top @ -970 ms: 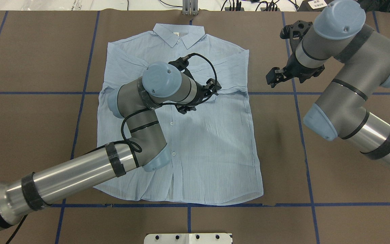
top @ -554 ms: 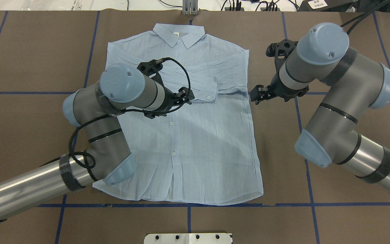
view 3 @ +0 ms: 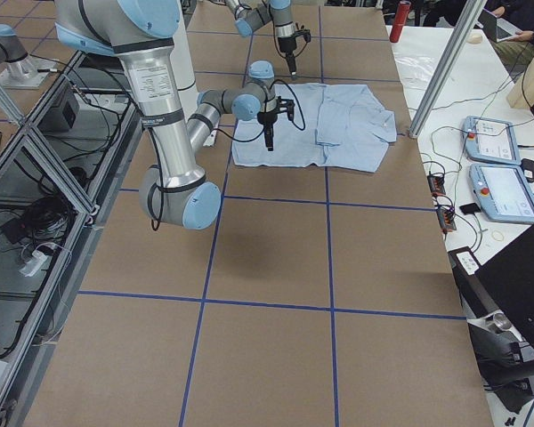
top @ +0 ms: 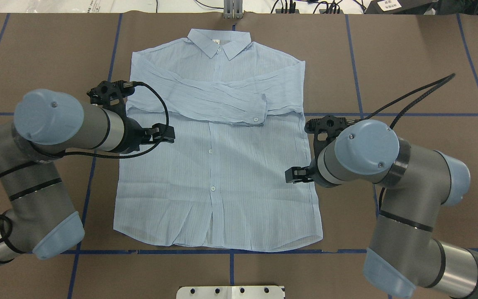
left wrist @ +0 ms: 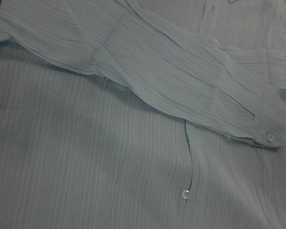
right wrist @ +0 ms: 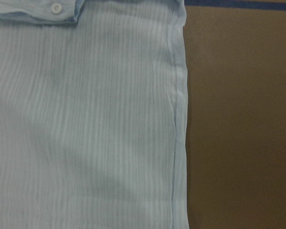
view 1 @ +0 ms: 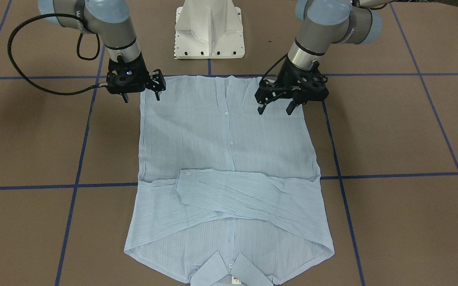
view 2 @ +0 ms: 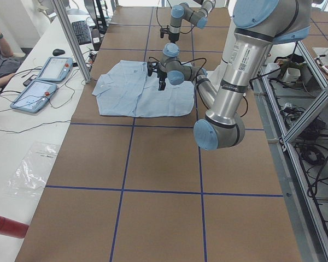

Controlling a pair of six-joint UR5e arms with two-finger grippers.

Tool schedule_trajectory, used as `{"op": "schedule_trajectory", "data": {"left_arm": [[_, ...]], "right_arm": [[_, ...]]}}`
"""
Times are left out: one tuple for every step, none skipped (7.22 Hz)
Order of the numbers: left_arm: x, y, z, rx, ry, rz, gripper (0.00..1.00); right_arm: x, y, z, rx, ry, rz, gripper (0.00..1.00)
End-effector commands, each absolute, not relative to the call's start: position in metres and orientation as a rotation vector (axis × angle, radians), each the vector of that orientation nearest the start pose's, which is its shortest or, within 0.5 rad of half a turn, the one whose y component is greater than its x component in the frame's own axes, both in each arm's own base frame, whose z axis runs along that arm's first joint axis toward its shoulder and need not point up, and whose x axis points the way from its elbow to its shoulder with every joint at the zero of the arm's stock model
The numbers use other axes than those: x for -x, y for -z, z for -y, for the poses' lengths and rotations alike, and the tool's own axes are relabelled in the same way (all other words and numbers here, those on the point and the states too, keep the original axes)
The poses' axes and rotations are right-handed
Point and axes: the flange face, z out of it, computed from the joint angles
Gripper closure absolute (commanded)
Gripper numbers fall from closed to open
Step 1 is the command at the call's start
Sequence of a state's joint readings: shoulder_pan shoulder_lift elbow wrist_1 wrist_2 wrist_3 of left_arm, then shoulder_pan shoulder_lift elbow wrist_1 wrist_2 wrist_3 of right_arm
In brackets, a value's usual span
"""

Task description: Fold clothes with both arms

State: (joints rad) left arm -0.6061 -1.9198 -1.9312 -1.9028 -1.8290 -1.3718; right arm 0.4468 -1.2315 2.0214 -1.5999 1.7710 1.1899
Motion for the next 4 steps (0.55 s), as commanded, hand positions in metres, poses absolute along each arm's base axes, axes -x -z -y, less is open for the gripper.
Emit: {"op": "schedule_trajectory", "data": {"left_arm": [[-0.401, -0.283, 0.414, -0.202, 0.220, -1.024, 0.05], [-0.400, -0.283, 0.413, -0.203, 0.221, -1.025, 0.01], [-0.399, -0.279, 0.412, -0.207, 0.219, -1.031, 0.01], [-0.396, -0.274, 0.411, -0.214, 0.219, -1.040, 0.01]], "right_arm": [[0.474, -0.306, 0.304, -0.130, 0.042, 0.729, 0.00], [0.488, -0.323, 0.282, -0.106, 0.082, 0.699, 0.00], [0.500, -0.329, 0.267, -0.081, 0.084, 0.688, 0.00], [0.505, -0.335, 0.261, -0.066, 0.080, 0.677, 0.01]]}}
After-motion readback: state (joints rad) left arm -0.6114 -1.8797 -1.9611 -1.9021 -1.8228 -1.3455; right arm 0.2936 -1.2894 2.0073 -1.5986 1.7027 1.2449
